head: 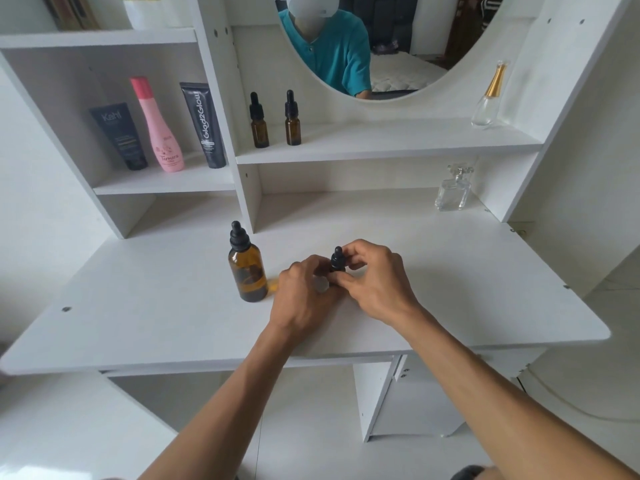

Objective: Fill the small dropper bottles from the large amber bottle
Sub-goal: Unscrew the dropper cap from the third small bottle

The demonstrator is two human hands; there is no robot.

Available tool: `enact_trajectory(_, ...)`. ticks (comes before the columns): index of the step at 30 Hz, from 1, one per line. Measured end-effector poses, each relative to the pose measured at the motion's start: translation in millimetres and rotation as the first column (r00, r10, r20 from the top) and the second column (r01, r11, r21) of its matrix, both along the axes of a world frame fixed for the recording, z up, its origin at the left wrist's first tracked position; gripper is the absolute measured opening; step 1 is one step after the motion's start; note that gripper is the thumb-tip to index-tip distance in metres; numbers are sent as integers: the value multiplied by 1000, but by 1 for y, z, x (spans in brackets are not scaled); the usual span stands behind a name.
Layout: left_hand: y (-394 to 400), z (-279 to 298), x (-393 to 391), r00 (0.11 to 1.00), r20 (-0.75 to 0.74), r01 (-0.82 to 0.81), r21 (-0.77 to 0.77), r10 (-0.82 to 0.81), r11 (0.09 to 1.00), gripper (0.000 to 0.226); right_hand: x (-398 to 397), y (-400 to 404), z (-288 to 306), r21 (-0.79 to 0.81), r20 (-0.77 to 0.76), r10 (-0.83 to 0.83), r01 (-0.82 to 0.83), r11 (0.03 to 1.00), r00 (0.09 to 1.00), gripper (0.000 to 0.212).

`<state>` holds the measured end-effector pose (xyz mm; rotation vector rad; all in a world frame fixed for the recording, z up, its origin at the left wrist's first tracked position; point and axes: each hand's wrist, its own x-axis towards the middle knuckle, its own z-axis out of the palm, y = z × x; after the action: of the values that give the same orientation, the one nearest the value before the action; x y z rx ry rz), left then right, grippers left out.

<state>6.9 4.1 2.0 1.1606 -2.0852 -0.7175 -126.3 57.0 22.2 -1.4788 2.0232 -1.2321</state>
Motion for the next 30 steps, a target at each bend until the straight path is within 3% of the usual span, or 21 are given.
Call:
enact_trajectory(10, 0, -1, 0, 1000, -20, 8, -20, -8, 1000, 19, -4, -4, 21, -29, -45, 51, -52, 998, 998, 31)
enact_trajectory(14, 1, -1, 0, 1000, -26, 4, -5, -4, 1000, 14, -5, -13, 30, 21, -156, 78, -75, 997, 985, 21)
enact_trajectory(21, -2, -1, -2, 1000, 4, -12, -12, 12, 1000, 12, -7, -17, 40, 103, -209, 179, -160, 982, 961, 13)
enact_trajectory(30, -5, -4, -4, 998, 52, -40, -12, 40, 999, 15, -9, -19, 50, 165, -291, 249, -208, 964, 924, 30)
